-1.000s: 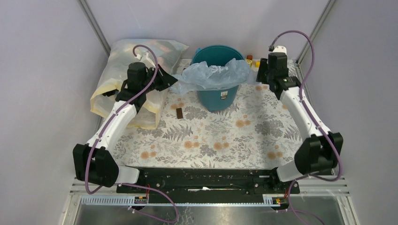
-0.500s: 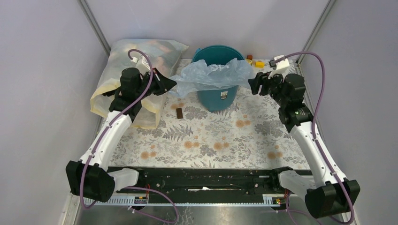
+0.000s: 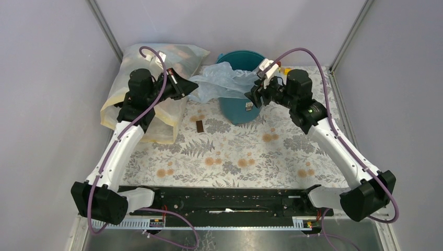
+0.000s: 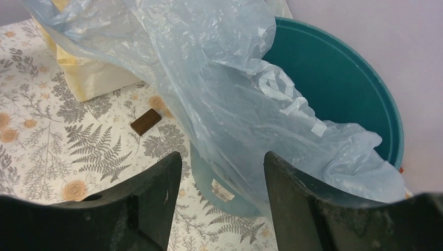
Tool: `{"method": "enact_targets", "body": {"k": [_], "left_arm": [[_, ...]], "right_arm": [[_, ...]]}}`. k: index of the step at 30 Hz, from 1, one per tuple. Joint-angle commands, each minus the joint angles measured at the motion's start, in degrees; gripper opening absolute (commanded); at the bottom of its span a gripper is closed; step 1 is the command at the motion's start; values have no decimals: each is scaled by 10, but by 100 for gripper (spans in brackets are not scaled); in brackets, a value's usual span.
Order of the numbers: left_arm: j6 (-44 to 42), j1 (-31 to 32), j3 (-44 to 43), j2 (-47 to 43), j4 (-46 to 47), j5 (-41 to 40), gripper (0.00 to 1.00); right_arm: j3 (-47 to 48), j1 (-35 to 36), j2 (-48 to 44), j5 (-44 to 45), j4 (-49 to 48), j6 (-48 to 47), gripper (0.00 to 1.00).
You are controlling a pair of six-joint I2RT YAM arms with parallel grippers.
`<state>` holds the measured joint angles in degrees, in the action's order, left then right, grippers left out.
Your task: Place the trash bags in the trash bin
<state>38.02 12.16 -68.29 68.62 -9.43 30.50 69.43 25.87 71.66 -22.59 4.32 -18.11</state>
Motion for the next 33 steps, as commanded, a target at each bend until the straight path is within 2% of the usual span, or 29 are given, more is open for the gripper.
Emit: {"method": "enact_targets", "body": {"k": [1,5,11,17,19,21,24,27,33], "left_arm": [[4,1,-29,8,21,23,0],[6,1,-34,13,21,26,0],[12,1,-42,15,21,29,0],[17,1,-48,14,21,34,0],[17,1,-47,13,21,32,0],[15,1,-47,15,19,28,0],[12,1,-49,20,11,16,0],[9,1,-54,29,-1,-3,0],[3,1,-70,73,-23,-44,0]], "right_arm": [[55,10,21,-13,30,-44,64],[66,14,33,-1,30,-47,59],[72,21,46,7,36,-62,63],[88,31,71,62,32,-70,65],[96,31,79,91,28,-67,59],[103,31,85,121,20,-59,45],[110,31,93,156,6,-50,35],[116,31,99,181,-14,-38,27],[183,31,161,242,-12,-25,22]]}}
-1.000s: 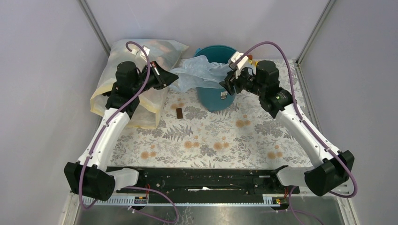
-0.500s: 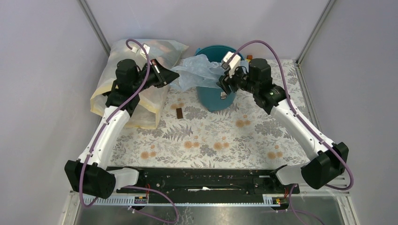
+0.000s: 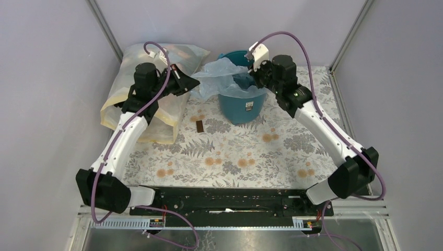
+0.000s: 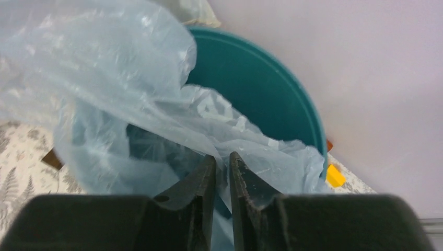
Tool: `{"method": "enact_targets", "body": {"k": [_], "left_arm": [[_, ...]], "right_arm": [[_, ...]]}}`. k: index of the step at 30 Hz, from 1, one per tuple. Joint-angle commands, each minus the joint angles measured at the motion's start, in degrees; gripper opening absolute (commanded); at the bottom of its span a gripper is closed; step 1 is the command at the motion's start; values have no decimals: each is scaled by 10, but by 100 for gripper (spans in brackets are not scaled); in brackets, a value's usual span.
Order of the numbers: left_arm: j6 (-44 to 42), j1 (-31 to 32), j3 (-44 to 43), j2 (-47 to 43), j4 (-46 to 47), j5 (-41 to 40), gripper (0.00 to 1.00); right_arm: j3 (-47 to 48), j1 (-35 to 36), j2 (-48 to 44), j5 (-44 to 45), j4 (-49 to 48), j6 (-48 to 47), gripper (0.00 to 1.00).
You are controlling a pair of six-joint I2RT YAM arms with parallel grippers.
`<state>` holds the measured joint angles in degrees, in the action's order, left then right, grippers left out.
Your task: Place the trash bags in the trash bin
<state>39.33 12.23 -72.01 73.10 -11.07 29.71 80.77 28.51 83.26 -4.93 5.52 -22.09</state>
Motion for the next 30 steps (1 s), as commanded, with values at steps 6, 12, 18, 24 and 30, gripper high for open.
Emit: {"method": "enact_targets", "body": {"k": [6,12,18,24,30], "left_arm": [[-9,1,-68,90,-9,-49,0],[-7,1,-103,152,-7,-71,0],[-8,1,-138,224,-13,-62,0],[-10,1,-157,277,-13,-48,0],[-12,1,-172,310,-9,-34,2]], "right_arm": [[172,5,143,124,5,17,7],[239,-4,202,143,-5,31,0],[342,-17,273,155,44,47,0],[400,-52,320,116,53,86,0],[488,-88,377,27,97,92,0]]}}
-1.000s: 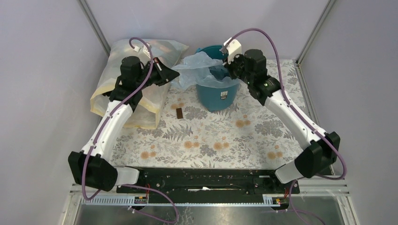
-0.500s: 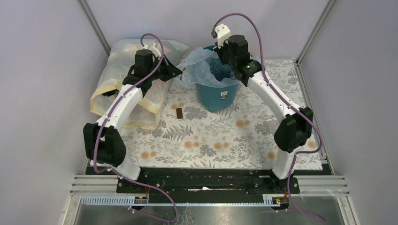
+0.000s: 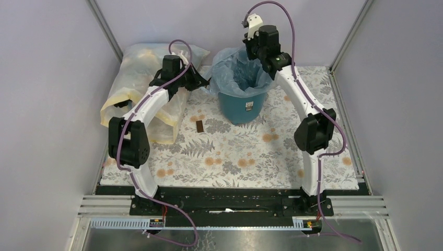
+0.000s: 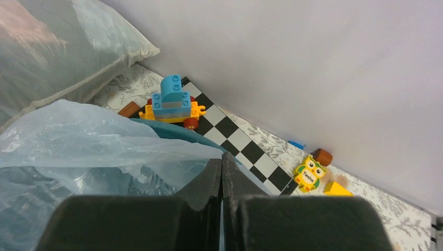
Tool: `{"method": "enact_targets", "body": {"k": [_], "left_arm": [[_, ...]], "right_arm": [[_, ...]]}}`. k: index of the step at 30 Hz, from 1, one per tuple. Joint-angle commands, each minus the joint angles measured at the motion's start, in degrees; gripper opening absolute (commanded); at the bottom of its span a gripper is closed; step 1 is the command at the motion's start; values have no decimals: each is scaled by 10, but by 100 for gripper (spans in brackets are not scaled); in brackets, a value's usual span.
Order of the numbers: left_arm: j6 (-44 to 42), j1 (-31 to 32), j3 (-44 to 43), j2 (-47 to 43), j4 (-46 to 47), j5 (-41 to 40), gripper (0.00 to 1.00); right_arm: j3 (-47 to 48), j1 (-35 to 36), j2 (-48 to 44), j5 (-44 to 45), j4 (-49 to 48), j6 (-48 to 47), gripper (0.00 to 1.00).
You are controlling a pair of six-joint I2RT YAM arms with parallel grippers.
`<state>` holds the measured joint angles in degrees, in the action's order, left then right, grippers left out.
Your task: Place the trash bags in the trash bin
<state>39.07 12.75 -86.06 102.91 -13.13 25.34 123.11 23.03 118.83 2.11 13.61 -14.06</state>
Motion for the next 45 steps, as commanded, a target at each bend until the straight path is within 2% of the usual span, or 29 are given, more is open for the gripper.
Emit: {"method": "enact_targets", "body": {"k": [1,7,11,16,20,25,28,37,40,45], "left_arm": [[-11,-4,-34,17,12,12,3],[-5,-5,-41,35,35,26,6],[1,-4,-55,52,48,35,12],[3,-4,-76,77,54,40,14],[9,-5,-90,102,57,51,10],[14,-4,-95,129,59,72,1],[12,-5,-87,133,59,80,0],[4,-1,-37,99,62,92,0],[7,3,-12,77,72,94,0],[10,5,11,51,82,95,0]], "right_arm": [[77,-38,31,-54,23,13,0],[116,-73,73,-121,31,51,0],[136,-95,93,-159,32,83,0],[132,-120,106,-204,34,118,2],[132,-144,122,-243,34,174,3],[138,-186,153,-374,33,275,0],[117,-199,157,-429,27,308,0],[12,-201,104,-438,17,324,0],[1,-205,76,-414,28,319,14],[15,-225,13,-239,99,319,50]]}}
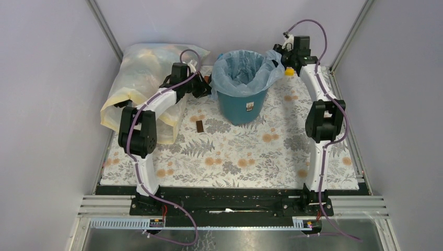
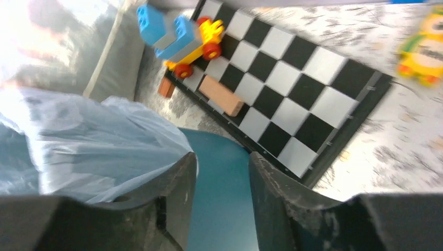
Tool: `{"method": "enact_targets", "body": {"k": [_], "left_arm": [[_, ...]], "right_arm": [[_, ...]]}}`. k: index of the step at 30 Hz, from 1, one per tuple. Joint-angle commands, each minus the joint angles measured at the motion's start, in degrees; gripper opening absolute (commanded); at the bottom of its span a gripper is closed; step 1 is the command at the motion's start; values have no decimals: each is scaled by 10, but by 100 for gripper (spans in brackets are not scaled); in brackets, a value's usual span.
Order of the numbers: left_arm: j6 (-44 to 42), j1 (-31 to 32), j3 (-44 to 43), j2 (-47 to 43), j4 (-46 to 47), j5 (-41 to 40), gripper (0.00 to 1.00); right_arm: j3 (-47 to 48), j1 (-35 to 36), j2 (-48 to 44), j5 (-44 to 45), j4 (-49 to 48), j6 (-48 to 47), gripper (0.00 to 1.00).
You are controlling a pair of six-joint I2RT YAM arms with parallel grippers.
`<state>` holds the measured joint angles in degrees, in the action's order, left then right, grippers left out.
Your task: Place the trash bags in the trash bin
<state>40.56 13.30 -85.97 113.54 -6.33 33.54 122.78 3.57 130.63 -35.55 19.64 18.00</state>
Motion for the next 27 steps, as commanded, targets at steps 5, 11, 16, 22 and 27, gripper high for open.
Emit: {"method": "enact_targets", "body": {"k": [5,11,16,22,27], "left_arm": [[-3,-1,6,-65,12,14,0],[3,0,2,-74,7,6,3],[1,-1,6,-89,-3,-9,4],[0,-1,14,-101,-9,-14,3],[-3,-1,24,-115,-14,-19,2]], "right_arm": [[2,-55,-184,180,58,-9,72],[-9,-54,-249,80,87,-37,73],[-14,-47,-262,4,125,-58,71],[-22,-20,-257,4,180,-81,66],[-80,-15,-284,24,180,-81,46]]}}
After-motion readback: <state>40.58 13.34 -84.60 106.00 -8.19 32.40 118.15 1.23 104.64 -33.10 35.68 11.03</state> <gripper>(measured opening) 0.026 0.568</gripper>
